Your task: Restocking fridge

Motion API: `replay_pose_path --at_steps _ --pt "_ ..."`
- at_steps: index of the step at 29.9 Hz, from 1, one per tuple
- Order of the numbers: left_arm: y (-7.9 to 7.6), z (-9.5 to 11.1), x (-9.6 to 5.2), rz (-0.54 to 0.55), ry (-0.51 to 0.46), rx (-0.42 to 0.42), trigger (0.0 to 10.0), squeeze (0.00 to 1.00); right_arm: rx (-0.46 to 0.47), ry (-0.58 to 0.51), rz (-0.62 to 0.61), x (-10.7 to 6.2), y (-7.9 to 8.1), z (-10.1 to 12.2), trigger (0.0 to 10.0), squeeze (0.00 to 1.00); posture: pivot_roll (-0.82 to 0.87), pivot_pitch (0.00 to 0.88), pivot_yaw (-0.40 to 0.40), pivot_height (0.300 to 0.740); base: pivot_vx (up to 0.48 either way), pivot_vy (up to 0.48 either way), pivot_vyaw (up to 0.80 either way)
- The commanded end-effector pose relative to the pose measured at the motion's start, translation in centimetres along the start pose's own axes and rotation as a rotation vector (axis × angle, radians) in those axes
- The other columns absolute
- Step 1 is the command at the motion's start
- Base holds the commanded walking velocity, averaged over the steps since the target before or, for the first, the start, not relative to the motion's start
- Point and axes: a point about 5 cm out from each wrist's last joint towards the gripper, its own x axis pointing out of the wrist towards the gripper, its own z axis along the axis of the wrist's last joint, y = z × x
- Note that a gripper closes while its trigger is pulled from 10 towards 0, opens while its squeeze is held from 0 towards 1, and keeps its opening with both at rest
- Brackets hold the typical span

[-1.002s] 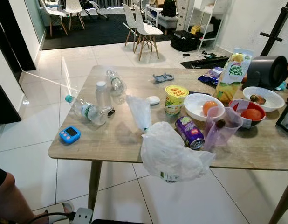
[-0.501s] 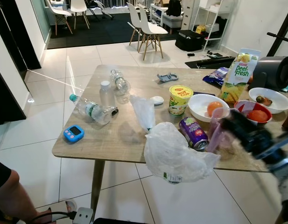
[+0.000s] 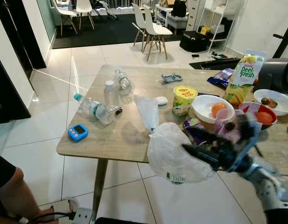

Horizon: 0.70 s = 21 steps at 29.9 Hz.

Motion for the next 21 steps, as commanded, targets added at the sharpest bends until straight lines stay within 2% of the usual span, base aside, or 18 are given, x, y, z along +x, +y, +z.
replay_pose_path --at_steps 1,2,5,7,15,17,21 --pt "-0.1 -0.9 -0.1 -0.008 0.035 0.007 10.0 0.00 -0.036 0.049 0.003 0.4 0.2 -0.2 10.0 0.00 0.09 0.000 -0.017 0.740 0.000 0.000 0.00" --pt "-0.1 -0.9 -0.1 -0.011 0.033 0.004 10.0 0.00 -0.066 0.110 -0.007 1.0 0.3 -1.0 10.0 0.00 0.09 0.000 -0.017 0.740 0.000 0.000 0.00" --pt "-0.2 -0.9 -0.1 -0.012 0.032 0.003 10.0 0.00 -0.117 0.171 -0.046 1.7 0.0 -1.8 10.0 0.00 0.08 0.000 -0.018 0.740 0.000 0.000 0.00" --pt "-0.2 -0.9 -0.1 -0.014 0.033 0.003 10.0 0.00 -0.155 0.158 -0.088 2.4 -0.4 -1.9 10.0 0.00 0.08 0.000 -0.018 0.740 0.000 0.000 0.00" --pt "-0.3 -0.9 -0.1 -0.016 0.033 0.006 10.0 0.00 -0.197 0.104 -0.142 3.3 -0.9 -1.0 10.0 0.00 0.09 0.000 -0.019 0.740 0.000 0.000 0.00" --pt "-0.3 -0.9 -0.1 -0.016 0.033 0.006 10.0 0.00 -0.197 0.104 -0.142 3.3 -0.9 -1.0 10.0 0.00 0.09 0.000 -0.019 0.740 0.000 0.000 0.00" --pt "-0.3 -0.9 -0.1 -0.016 0.034 0.007 10.0 0.00 -0.264 0.151 -0.179 3.6 -1.4 -1.0 10.0 0.00 0.09 0.000 -0.020 0.740 0.000 0.000 0.00"
